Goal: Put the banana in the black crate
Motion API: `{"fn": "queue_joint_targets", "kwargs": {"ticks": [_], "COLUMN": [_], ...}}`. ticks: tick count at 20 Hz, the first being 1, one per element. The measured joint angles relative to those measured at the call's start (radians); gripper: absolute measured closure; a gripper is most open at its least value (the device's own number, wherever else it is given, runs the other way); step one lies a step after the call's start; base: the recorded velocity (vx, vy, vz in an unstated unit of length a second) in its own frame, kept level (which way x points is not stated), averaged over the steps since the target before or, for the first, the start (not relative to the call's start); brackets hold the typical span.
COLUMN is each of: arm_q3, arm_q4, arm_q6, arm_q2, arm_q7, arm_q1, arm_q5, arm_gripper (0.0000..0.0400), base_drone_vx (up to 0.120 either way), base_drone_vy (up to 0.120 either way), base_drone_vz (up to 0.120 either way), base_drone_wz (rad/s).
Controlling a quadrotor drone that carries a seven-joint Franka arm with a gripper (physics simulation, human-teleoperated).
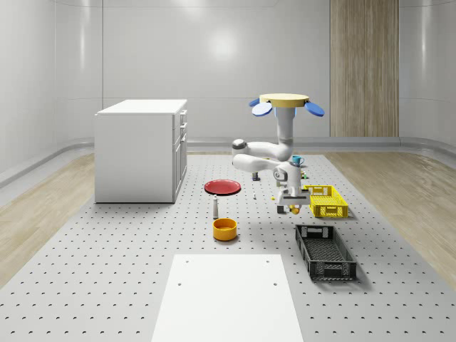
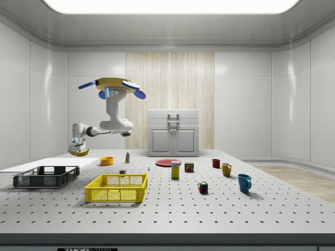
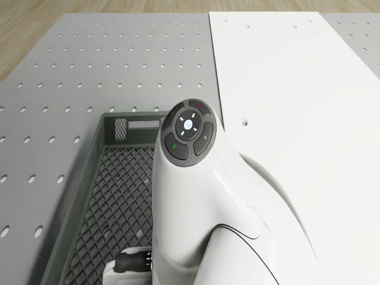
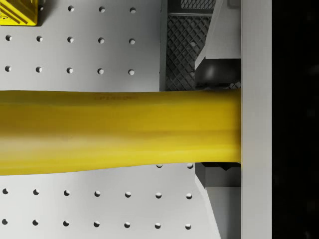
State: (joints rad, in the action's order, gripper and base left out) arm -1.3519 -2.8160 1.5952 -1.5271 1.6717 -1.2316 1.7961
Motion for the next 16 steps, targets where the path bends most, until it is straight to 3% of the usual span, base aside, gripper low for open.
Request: {"fn": "queue_joint_targets", "kwargs": {"ticks": [12, 16], "arm_q3": [0.000, 0.000], "arm_q4": [0.000, 0.000], "arm_q6": [0.003, 0.004], "arm_q2": [-0.003, -0.004], "arm_q7": [0.001, 0.001], "arm_q1": [-0.001, -0.001], "arm_q5": [-0.001, -0.002], "arm_gripper": [0.0207, 0.0207], "base_drone_vx": [0.120, 0.120], "base_drone_vy": [0.120, 0.120], "base_drone_vz": [0.000, -0.110], "base_drone_wz": [0.000, 0.000]}}
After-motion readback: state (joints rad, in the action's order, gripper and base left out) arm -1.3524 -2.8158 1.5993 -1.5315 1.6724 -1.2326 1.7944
